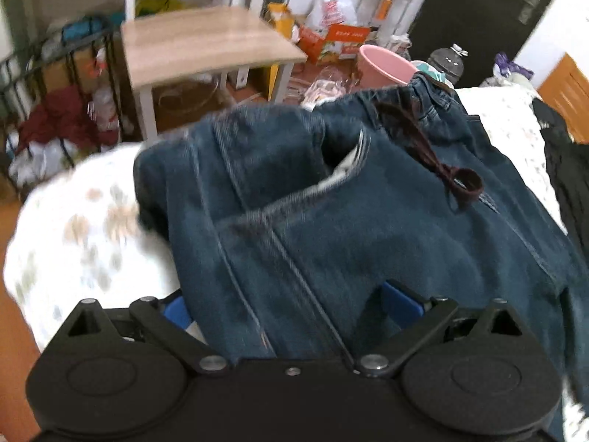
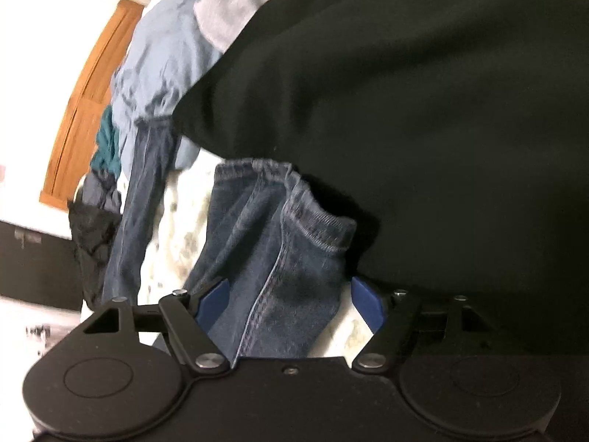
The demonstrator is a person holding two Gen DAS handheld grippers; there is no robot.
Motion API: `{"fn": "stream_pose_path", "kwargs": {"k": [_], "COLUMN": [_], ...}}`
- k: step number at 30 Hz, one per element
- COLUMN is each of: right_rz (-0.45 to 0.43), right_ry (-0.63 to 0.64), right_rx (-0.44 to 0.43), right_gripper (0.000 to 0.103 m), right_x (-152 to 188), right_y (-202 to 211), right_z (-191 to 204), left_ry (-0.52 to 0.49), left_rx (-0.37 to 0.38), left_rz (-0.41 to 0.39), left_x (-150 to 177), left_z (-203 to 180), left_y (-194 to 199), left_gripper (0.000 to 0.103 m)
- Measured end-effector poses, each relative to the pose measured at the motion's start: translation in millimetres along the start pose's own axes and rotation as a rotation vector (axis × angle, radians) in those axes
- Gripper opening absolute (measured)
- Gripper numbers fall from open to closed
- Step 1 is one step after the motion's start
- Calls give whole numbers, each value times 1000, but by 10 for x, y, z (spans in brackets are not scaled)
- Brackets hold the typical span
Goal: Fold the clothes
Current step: 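Move both grippers toward the blue jeans, left at waistband, right at leg hem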
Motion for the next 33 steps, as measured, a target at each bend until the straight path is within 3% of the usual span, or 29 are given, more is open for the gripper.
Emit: {"fn": "stream_pose_path", "kwargs": {"k": [5,12,20,23,27,30,33], "right_rz": [-15,-107,-39,-53,-53,-39,-51], "right_ry": [8,-76,-5,-111,-201,-274,-239], "right_rx": [28,-40,-14,15,29,11,-29], "right_gripper": [77,80,79,56,23,16,14], "right_x": [65,99,-2,-14,-12,-14,-26], "right_y": [-63,-272,-537,-458,-347,-380,-336], "right_z": [-21,1,110,-3,-158,-227,-125], "left_ry": [76,142,191,197,231,235,217], "left_rx": [54,4,-2,-1,1,15,25], "left_rz": [-14,-21,-3,-8,-19,-18,-14], "left_x": [81,229,251,254,227,185,121], "left_z": [27,-13,47,55,99,117,137], "left_y": [41,-108,-236,-231,-181,-130,-74], "left_gripper": [103,102,102,101,89,68,49]}}
Point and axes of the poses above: each gripper's, at about its wrist camera, not at the fingertips, and y roughly against the way its jaws point, z to its left, x to its underside, the point moved 1 cm from there along -y, roughly the way its jaws point, and after that the axes turned 14 degrees about -z, right-handed, at the moved point
